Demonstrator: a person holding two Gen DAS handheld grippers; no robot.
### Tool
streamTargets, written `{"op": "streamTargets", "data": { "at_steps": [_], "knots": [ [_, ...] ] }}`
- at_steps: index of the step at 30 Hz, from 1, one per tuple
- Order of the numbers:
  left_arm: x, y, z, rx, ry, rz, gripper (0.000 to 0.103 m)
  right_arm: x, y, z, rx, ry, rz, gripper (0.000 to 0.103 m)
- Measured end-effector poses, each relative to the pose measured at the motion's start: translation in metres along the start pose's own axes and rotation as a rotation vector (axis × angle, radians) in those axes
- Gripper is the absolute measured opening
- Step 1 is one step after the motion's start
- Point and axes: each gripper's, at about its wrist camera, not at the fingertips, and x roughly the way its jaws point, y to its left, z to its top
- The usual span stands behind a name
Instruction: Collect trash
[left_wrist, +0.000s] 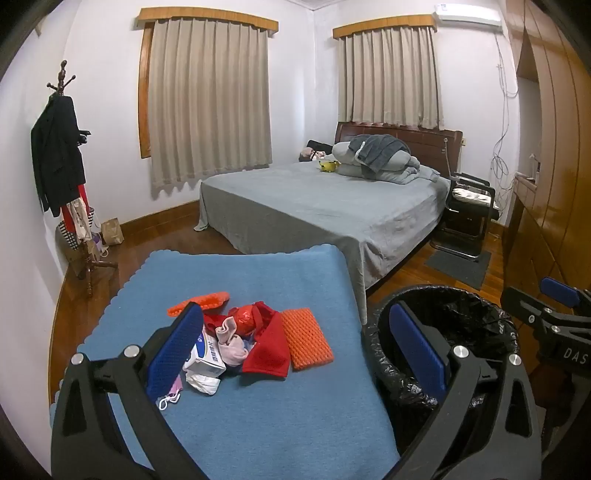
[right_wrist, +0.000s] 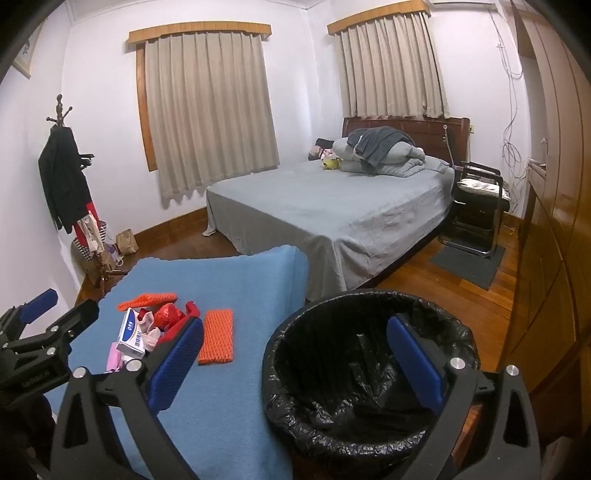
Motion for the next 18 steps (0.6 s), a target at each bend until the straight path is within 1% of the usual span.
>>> {"op": "streamTargets", "data": {
  "at_steps": [18],
  "knots": [
    [0.0000, -0.0009, -0.0001, 0.000, 0.000, 0.001, 0.098, 0.0007, 0.0002, 0.0001, 0.003, 0.004, 0.001, 0.097]
  ]
}}
